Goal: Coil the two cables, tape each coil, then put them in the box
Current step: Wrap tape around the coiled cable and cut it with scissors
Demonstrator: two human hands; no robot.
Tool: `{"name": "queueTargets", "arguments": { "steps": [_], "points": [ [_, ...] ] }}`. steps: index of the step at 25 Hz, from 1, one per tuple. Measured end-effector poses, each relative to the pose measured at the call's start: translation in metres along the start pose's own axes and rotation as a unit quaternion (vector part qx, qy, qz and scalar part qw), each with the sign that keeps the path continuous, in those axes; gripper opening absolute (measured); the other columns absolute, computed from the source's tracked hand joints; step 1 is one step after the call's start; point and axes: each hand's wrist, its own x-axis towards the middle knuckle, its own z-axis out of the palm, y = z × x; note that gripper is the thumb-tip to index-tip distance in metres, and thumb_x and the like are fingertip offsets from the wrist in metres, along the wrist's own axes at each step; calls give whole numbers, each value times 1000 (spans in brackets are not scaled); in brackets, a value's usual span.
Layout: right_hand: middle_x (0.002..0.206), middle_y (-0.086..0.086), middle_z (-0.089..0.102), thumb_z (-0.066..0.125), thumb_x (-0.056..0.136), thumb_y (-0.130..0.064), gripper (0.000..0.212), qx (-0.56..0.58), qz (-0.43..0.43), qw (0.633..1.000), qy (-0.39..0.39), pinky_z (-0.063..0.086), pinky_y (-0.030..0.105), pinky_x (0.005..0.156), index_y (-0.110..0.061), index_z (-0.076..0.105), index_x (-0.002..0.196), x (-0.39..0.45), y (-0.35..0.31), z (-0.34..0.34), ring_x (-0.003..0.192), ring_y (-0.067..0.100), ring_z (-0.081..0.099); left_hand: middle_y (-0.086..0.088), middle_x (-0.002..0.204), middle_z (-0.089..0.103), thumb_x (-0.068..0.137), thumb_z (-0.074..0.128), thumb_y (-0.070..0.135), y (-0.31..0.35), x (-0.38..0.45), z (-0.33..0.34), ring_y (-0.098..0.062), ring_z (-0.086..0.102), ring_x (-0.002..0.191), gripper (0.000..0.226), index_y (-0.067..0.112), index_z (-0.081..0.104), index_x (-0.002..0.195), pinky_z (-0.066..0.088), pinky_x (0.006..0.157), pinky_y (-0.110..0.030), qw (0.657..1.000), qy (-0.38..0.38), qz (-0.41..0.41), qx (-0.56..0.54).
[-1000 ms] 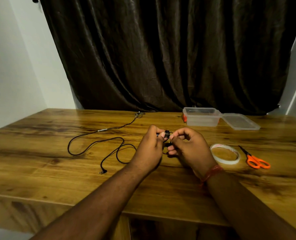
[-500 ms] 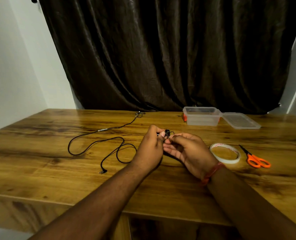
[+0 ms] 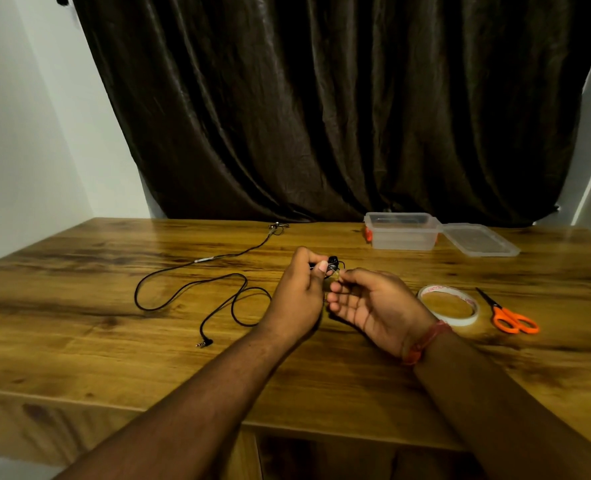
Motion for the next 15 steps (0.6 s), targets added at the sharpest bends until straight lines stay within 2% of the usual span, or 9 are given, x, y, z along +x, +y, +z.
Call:
{"name": "queueTargets", "arguments": {
  "steps": [2,4,6,9,12,15],
  "points": [
    [74,14,63,50,97,-2,11,-15,-14,1000,3,57,28,58,2,59,93,0,0,2,62,21,64,11,103,57,103,45,19,-1,0,0,3,54,94,5,21,49,103,41,75,-6,1000,2,-8,-12],
    [75,15,66,50,97,-1,11,-18,-27,999,6,59,28,62,5,60,95,0,1,2,63,20,66,9,102,60,103,45,20,-2,1,0,-5,58,94,7,23,51,102,47,80,-20,998,-3,-39,-48],
    [73,15,67,49,97,0,14,-18,-36,999,11,59,27,63,5,61,90,0,1,2,62,19,67,4,93,61,104,44,22,-3,1,1,-11,57,79,13,29,54,97,48,72,-33,990,-23,-78,-116],
    [73,15,66,50,97,1,16,-21,-46,999,21,58,24,62,5,62,86,1,0,0,62,18,65,1,71,56,104,43,26,-4,0,3,-13,45,57,26,34,56,83,37,55,-32,965,-54,-112,-230],
    [75,15,65,51,96,1,13,-31,-48,998,25,58,24,62,4,60,87,3,1,0,63,17,65,5,63,54,103,45,25,-3,1,2,-12,41,53,24,29,56,82,33,53,-30,953,-55,-130,-269],
    [74,13,65,51,96,1,12,-54,-50,997,27,57,24,62,3,58,86,4,2,0,63,17,64,3,65,57,102,49,22,-1,1,0,-10,42,52,13,22,56,92,34,53,-29,946,-51,-144,-285]
  ]
}}
